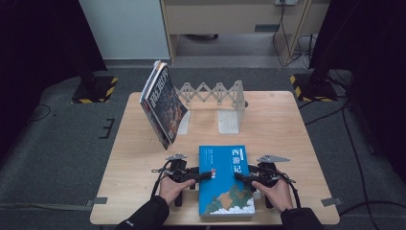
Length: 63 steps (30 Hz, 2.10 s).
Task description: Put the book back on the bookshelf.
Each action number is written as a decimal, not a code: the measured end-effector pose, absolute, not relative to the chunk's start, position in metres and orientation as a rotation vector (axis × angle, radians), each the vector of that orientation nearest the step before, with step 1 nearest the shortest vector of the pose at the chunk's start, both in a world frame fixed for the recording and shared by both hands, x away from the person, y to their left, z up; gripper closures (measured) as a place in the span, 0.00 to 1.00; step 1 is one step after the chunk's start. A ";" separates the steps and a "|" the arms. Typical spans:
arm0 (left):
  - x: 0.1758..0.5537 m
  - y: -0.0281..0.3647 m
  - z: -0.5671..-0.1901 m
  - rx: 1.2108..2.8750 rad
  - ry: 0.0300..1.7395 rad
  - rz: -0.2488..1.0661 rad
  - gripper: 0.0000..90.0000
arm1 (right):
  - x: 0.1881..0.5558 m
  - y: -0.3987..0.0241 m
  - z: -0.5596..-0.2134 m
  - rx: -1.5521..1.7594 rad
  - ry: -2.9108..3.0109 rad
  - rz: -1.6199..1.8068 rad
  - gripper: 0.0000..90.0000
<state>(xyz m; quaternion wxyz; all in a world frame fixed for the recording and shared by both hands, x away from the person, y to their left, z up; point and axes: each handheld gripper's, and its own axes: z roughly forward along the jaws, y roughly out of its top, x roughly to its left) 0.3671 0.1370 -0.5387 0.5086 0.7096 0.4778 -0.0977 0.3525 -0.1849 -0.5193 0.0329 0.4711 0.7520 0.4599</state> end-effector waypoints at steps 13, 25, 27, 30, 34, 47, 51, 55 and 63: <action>0.360 0.140 -0.523 1.697 1.078 -0.275 0.46 | 0.353 -0.190 -0.522 1.486 2.313 1.444 0.26; 0.369 0.130 -0.526 1.733 1.108 -0.303 0.43 | 0.353 -0.190 -0.521 1.486 2.316 1.432 0.27; 0.372 0.128 -0.527 1.742 1.113 -0.317 0.42 | 0.354 -0.190 -0.521 1.476 2.315 1.428 0.27; 0.375 0.124 -0.528 1.747 1.118 -0.336 0.41 | 0.353 -0.189 -0.521 1.474 2.314 1.427 0.27; 0.378 0.121 -0.528 1.739 1.120 -0.367 0.42 | 0.354 -0.190 -0.521 1.477 2.321 1.427 0.27; 0.376 0.126 -0.523 1.685 1.135 -0.385 0.53 | 0.354 -0.201 -0.518 1.463 2.327 1.431 0.37; 0.375 0.125 -0.519 1.695 1.136 -0.372 0.54 | 0.353 -0.198 -0.517 1.474 2.328 1.429 0.36; 0.374 0.123 -0.513 1.710 1.126 -0.354 0.55 | 0.353 -0.198 -0.517 1.480 2.320 1.423 0.38; 0.376 0.122 -0.499 1.702 1.102 -0.291 0.57 | 0.355 -0.200 -0.512 1.463 2.266 1.490 0.45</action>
